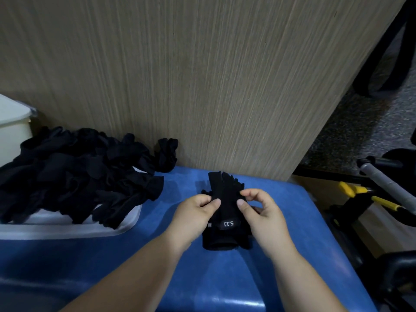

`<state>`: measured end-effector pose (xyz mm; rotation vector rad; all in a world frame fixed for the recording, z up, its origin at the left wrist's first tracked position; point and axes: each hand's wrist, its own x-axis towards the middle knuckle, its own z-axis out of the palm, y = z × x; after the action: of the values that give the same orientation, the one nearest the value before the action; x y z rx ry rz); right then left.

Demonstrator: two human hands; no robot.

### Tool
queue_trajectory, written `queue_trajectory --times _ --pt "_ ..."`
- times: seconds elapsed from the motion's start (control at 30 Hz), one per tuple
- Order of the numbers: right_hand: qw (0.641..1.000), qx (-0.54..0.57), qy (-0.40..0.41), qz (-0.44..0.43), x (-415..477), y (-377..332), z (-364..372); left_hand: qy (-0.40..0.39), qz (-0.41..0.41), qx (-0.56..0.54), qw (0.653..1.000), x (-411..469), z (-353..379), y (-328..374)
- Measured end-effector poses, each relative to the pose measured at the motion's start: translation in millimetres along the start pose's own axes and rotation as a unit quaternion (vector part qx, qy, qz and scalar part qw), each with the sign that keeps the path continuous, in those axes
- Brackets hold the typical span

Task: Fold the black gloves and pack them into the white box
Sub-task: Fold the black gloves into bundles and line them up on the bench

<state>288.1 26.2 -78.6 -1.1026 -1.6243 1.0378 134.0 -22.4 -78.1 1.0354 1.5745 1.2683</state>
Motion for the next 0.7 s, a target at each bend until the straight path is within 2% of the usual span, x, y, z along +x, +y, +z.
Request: queue_trajectory --times 0.13,0.37,0.57,0.7 --pt "1.000 -0.006 0.004 0.030 4.0 6.8 -0.2 0.020 -0.004 0.052 0.998 2.7 -0.9 -2.7" --pt "0.995 -0.025 -0.029 0.095 3.6 14.4 2.0 0.041 0.059 0.286 0.956 -4.3 1.1 -5.4" --pt "0.985 0.101 0.005 0.138 6.8 9.7 -3.2 0.036 0.094 0.310 0.945 -5.7 1.4 -6.8" --pt "0.981 0.095 0.019 0.168 11.9 6.9 -1.9 0.012 0.100 0.287 0.952 -3.4 1.0 -8.1"
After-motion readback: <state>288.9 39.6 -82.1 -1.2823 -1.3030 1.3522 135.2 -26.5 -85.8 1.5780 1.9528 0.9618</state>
